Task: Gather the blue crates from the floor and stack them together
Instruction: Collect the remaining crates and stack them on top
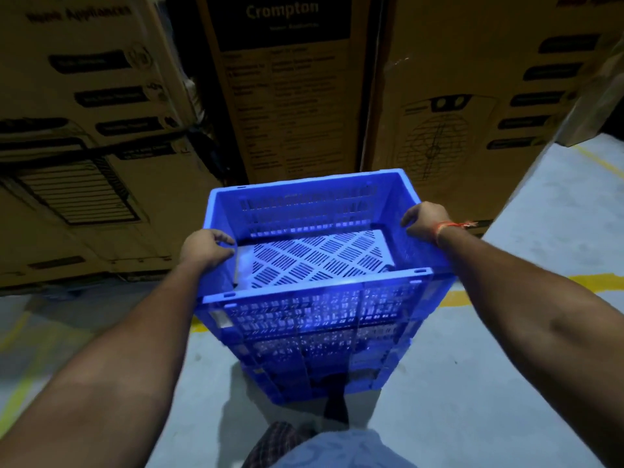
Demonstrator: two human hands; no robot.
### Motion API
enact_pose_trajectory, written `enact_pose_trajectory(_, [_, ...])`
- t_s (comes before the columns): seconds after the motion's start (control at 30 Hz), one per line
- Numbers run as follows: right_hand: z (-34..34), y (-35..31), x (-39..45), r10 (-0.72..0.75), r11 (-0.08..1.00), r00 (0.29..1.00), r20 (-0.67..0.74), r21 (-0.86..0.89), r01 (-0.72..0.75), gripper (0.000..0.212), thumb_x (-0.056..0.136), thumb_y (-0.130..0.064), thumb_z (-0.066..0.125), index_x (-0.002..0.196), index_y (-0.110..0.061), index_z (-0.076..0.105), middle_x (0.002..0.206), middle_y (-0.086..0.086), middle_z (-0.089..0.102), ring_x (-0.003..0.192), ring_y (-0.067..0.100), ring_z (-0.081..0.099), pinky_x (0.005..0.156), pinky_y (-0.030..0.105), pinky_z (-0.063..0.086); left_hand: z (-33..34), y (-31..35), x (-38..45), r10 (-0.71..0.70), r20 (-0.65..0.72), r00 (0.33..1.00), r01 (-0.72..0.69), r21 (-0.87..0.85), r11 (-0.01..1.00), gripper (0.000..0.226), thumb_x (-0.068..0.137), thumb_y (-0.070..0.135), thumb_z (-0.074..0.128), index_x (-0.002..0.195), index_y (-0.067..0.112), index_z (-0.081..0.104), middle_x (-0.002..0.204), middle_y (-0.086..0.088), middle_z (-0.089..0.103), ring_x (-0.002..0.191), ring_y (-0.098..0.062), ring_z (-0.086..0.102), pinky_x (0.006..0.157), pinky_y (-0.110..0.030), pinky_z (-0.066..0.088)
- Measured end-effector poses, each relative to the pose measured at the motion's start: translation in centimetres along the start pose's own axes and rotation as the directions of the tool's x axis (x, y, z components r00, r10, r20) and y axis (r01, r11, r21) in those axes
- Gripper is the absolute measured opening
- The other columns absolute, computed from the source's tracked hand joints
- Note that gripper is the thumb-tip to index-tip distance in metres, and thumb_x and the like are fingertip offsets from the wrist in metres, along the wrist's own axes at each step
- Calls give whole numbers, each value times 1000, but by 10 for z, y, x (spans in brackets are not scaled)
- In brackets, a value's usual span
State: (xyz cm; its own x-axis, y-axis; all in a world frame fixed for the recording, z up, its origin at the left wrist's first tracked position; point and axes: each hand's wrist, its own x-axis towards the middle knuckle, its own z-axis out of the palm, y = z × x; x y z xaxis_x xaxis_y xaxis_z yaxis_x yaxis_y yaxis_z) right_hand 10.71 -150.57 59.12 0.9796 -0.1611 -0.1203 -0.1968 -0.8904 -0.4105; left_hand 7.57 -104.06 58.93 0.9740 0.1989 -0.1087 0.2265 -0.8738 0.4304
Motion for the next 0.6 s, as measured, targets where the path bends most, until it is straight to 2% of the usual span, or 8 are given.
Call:
enact_pose_trajectory(0.1, [1,4,8,-13,999,999,35,-32,14,24,73,-10,73,92,-24,78,90,3,73,76,20,64,71,22,46,-1,1,-5,24,-11,1000,-24,8,1000,21,77,26,78,99,26,78,102,-4,76,96,-23,69,81,-29,51])
enact_pose_trajectory(0.23, [1,5,12,-30,998,998,52,-46,32,18,68,-17,78,79,-31,74,95,1,75,86,20,68,77,23,49,-1,3,-5,1,-23,1000,-1,-4,1000,12,76,23,77,88,26,76,100,-1,76,92,-21,69,76,-25,48])
enact_pose_trajectory(0.4, [2,4,9,-10,999,999,40,-49,12,21,67,-17,78,84,-28,77,93,2,75,88,21,68,79,24,50,1,0,-2,3,-23,1000,-3,4,1000,7,77,22,76,79,26,71,96,-2,75,84,-20,67,72,-24,45])
enact_pose_trajectory(0.6, [1,1,6,-4,999,999,46,-51,7,22,67,-18,78,86,-29,77,92,1,73,88,21,68,79,26,52,2,-1,3,3,-27,1000,-3,18,1000,9,76,22,77,79,27,71,92,2,72,78,-17,62,69,-25,44])
